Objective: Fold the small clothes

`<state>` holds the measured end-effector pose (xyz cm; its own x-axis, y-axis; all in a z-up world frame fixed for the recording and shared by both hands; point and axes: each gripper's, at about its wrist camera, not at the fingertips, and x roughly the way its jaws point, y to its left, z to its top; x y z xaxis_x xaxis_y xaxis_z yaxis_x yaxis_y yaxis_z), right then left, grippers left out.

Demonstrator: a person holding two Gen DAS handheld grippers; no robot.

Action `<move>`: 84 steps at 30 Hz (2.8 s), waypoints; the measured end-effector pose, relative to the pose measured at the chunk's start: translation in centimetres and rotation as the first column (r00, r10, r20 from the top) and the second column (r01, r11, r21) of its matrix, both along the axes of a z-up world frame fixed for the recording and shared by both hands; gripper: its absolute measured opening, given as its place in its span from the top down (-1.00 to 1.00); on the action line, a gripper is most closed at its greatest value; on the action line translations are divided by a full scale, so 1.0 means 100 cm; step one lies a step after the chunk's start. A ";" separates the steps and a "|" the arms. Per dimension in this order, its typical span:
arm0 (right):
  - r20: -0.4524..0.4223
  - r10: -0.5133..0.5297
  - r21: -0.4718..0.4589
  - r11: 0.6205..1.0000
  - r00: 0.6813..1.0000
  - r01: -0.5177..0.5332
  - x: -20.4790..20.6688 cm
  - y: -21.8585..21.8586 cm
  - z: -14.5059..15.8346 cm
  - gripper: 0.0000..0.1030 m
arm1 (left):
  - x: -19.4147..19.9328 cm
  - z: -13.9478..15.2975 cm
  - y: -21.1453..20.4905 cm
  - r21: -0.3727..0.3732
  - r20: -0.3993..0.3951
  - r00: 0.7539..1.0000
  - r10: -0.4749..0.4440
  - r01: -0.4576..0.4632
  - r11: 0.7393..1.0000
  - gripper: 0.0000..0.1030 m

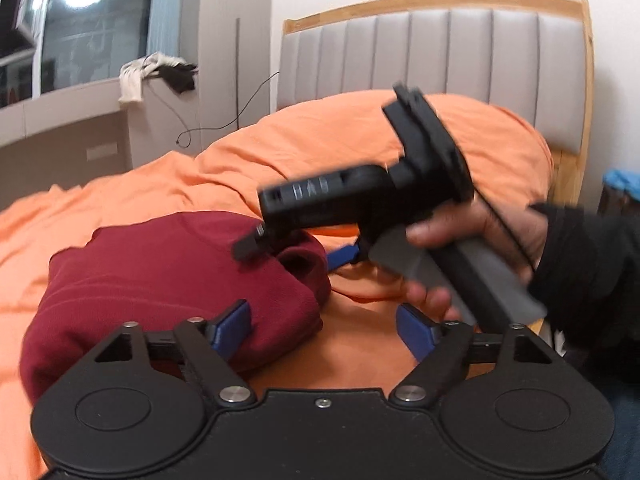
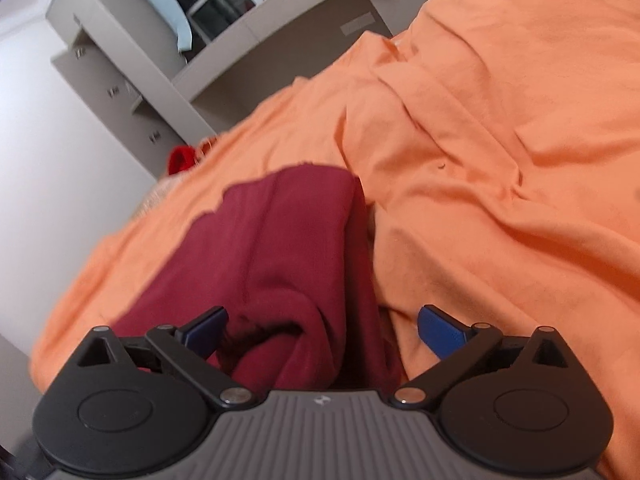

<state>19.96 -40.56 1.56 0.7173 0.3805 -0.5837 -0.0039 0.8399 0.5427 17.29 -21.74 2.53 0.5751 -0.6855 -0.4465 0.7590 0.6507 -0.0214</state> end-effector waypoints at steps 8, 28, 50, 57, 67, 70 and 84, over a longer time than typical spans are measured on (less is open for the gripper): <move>0.005 0.022 -0.085 0.996 1.000 -0.022 -0.008 0.008 0.001 -0.99 | -0.001 0.030 0.045 -0.093 0.021 0.989 0.146 -0.143 0.985 -0.98; 0.055 0.037 -0.171 0.985 0.998 -0.027 -0.026 0.019 0.004 -0.99 | 0.083 -0.013 0.128 -0.090 -0.254 0.873 0.416 -0.449 0.889 -0.99; 0.016 0.189 -0.224 0.958 0.982 -0.180 -0.046 0.034 0.016 -1.00 | 0.075 -0.043 0.132 -0.199 -0.232 0.890 0.392 -0.438 0.877 -0.99; 0.043 0.193 -0.249 0.952 0.980 -0.177 -0.049 0.036 0.020 -1.00 | 0.073 -0.043 0.133 -0.198 -0.223 0.892 0.393 -0.437 0.878 -0.99; 0.144 0.042 -0.100 0.995 0.989 -0.028 -0.052 0.009 0.024 -1.00 | 0.069 -0.040 0.130 -0.186 -0.208 0.889 0.408 -0.445 0.876 -0.99; 0.141 0.004 -0.035 0.999 0.990 0.000 -0.048 0.006 0.019 -1.00 | 0.067 -0.037 0.126 -0.164 -0.185 0.890 0.416 -0.445 0.880 -0.99; 0.112 -0.105 0.006 0.994 0.988 0.105 -0.033 0.023 -0.011 -0.99 | 0.066 -0.034 0.125 -0.156 -0.183 0.889 0.421 -0.449 0.880 -0.99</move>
<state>16.67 -38.26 0.49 0.8142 0.2995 -0.4973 0.0238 0.8388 0.5440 23.86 -9.26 -0.83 0.7762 -0.4599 -0.4313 0.3807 0.8871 -0.2610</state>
